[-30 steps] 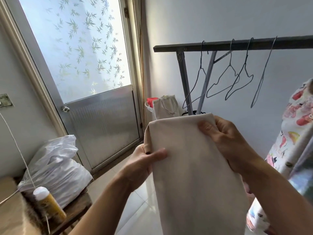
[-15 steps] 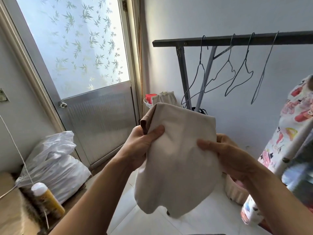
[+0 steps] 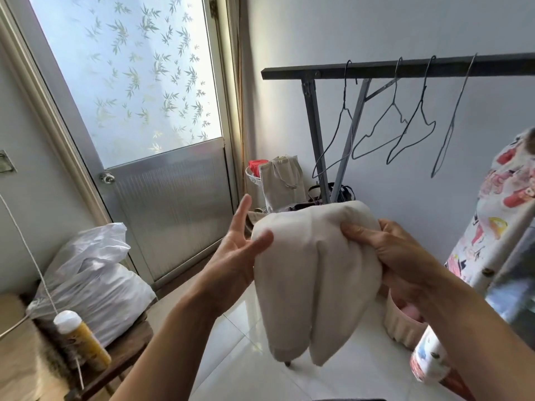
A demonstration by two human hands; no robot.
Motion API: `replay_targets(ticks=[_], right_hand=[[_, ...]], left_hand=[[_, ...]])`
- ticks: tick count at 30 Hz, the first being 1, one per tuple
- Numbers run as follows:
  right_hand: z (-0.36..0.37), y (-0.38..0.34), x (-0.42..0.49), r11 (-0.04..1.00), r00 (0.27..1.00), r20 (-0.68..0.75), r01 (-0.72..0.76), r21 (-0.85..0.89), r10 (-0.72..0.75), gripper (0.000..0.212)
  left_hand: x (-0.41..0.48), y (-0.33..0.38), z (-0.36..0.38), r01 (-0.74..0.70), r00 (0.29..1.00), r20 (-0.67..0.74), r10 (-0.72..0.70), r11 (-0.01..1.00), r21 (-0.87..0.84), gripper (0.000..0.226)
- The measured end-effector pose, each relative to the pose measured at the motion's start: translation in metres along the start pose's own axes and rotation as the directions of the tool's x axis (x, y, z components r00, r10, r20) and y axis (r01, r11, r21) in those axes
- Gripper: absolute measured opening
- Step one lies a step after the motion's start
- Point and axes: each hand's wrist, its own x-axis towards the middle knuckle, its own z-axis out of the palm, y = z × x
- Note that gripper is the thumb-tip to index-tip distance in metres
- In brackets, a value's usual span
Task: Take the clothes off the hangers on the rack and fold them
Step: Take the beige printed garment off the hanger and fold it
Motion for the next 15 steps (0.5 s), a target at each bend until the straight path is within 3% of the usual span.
replay_targets(ticks=[3, 7, 11, 15], right_hand=[[0.002, -0.004, 0.000, 1.000, 1.000, 0.007, 0.002, 0.000, -0.002, 0.013], [0.003, -0.012, -0.001, 0.999, 1.000, 0.015, 0.007, -0.039, -0.007, 0.015], [0.000, -0.017, -0.002, 0.995, 1.000, -0.005, -0.013, -0.095, 0.013, 0.021], [-0.005, -0.021, 0.000, 0.989, 0.996, -0.018, -0.090, -0.113, 0.089, 0.027]], left_hand=[[-0.005, -0.002, 0.006, -0.024, 0.999, 0.027, 0.023, 0.998, 0.058, 0.102], [-0.008, 0.012, 0.007, -0.145, 0.988, -0.001, 0.153, 0.939, 0.311, 0.059], [-0.010, 0.031, 0.008, -0.201, 0.977, 0.079, 0.196, 0.748, 0.632, 0.051], [-0.011, 0.037, 0.008, -0.233, 0.971, 0.161, 0.176, 0.550, 0.802, 0.058]])
